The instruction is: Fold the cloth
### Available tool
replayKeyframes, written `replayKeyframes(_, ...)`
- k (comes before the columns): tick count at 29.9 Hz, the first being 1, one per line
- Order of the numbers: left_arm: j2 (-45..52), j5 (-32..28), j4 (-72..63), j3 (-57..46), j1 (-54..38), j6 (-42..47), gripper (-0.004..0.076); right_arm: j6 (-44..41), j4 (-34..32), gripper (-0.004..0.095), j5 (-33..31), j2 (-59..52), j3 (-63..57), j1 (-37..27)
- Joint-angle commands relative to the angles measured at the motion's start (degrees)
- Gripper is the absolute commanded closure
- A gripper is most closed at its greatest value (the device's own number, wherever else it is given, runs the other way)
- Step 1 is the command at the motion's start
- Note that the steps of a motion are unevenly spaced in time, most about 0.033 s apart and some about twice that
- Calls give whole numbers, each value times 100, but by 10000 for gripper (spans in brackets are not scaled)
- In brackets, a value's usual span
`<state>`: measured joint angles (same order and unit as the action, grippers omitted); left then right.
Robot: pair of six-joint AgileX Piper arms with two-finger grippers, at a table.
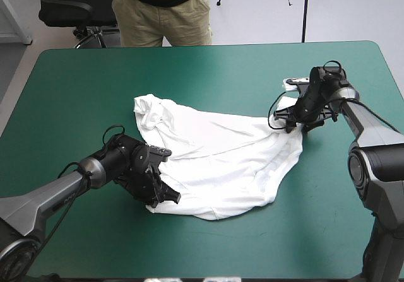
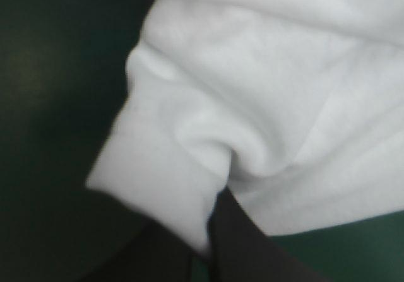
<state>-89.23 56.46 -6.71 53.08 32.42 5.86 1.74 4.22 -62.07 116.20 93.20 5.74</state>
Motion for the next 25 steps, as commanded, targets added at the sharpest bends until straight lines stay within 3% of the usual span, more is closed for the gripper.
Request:
replayKeyframes(1, 46, -5, -42, 33, 14, 8, 739, -17, 14, 399, -205, -5, 129, -46)
replayKeyframes(4, 46, -5, -42, 33, 14, 8, 739, -17, 85, 493, -250, 114, 129, -46)
replayKeyframes(7, 46, -18, -42, 44, 14, 8, 739, 191, 239, 855, -300, 101, 129, -46)
replayKeyframes(8, 58, -55, -29, 86, 14, 8, 739, 256, 272, 920, -354, 93, 129, -46)
replayKeyframes(16, 331, 121, 92, 1104, -399, 8, 739, 308, 285, 917, -449, -606, 129, -46)
replayKeyframes(25, 622, 658, 60, 3569, -1295, -368, 739, 458, 406, 926, -295, -2224, 179, -46)
